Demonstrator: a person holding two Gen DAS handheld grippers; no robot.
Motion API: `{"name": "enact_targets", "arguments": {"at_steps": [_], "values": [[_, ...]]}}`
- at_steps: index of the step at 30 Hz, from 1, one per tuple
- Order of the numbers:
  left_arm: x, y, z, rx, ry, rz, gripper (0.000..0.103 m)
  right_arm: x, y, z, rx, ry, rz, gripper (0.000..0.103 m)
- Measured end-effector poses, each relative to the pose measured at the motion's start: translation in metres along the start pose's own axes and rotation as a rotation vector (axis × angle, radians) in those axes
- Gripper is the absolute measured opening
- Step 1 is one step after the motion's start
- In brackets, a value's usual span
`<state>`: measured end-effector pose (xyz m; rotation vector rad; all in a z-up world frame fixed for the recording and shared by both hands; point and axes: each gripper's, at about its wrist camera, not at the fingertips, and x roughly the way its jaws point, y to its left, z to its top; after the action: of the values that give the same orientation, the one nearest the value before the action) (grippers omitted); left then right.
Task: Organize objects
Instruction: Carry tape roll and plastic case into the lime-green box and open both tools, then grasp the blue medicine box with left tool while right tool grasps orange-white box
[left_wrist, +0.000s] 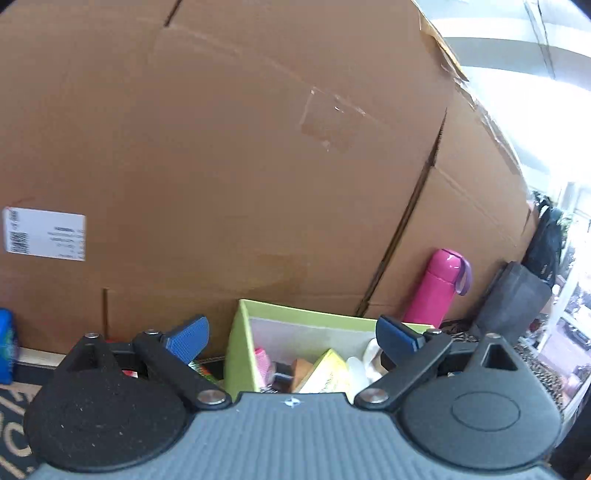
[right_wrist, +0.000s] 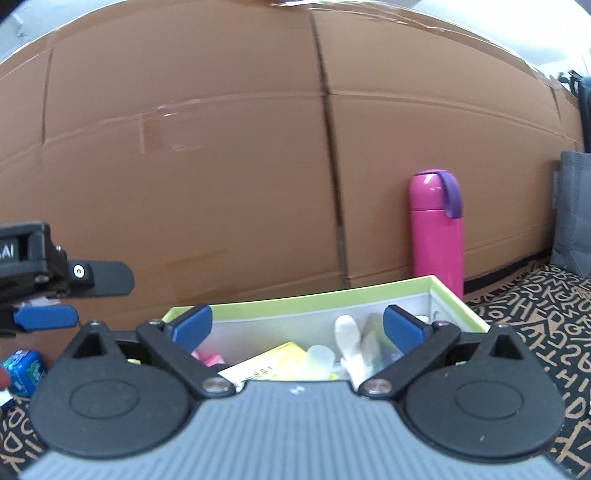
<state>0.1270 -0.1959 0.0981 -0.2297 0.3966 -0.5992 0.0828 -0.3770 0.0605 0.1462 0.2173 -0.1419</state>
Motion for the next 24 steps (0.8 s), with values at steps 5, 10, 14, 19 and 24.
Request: {"name": "enact_targets", "arguments": {"at_steps": [5, 10, 14, 19, 24], "values": [[-0.021, 0.021, 0.003, -0.043, 0.009, 0.086, 0.1, -0.003, 0.016, -0.002, -0.036, -0.002, 0.048, 0.103], [-0.044, 0.058, -0.005, -0.111, 0.034, 0.2, 0.1, -0.008, 0.039, -0.007, -0.09, -0.008, 0.106, 0.103], [-0.057, 0.086, -0.018, -0.144, 0.066, 0.305, 0.1, -0.014, 0.061, -0.014, -0.144, -0.006, 0.172, 0.103], [-0.072, 0.112, -0.037, -0.2, 0.084, 0.357, 0.1, -0.027, 0.093, -0.025, -0.224, -0.007, 0.257, 0.102], [-0.074, 0.13, -0.05, -0.193, 0.128, 0.404, 0.1, -0.04, 0.126, -0.039, -0.289, 0.022, 0.359, 0.094]]}}
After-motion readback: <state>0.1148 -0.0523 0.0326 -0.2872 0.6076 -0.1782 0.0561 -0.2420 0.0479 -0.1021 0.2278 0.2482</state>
